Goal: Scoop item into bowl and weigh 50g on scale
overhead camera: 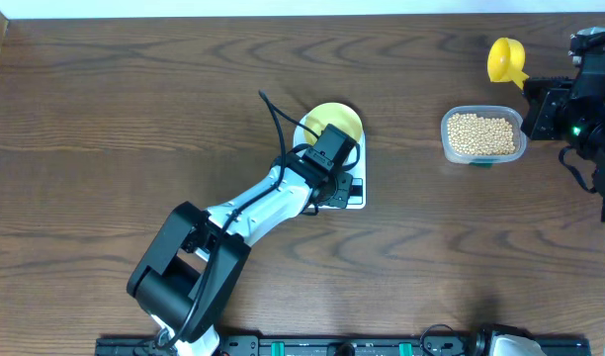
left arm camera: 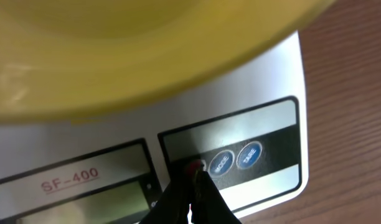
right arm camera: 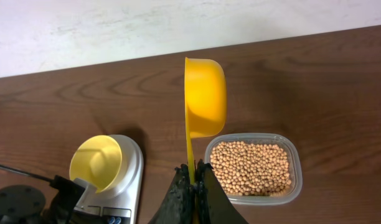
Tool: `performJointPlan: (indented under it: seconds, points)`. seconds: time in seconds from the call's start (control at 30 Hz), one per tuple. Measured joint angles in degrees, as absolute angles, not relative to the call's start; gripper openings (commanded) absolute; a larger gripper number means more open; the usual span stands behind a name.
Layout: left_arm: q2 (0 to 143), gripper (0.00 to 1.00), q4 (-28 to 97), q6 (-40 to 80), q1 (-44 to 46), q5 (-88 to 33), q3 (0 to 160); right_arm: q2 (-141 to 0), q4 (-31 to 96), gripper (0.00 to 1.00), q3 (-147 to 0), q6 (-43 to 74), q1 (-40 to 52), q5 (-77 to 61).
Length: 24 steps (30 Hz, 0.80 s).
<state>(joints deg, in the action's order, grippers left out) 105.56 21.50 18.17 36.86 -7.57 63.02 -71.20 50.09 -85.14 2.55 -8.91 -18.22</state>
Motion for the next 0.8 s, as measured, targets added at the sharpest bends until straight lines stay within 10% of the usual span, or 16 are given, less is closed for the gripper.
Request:
performJointPlan:
  seconds: [0.8]
  points:
    - [93.54, 0.07, 22.79, 18.17, 36.77, -7.33, 62.43, -71.2, 50.11, 0.01, -85.14, 2.55, -8.93, -16.91]
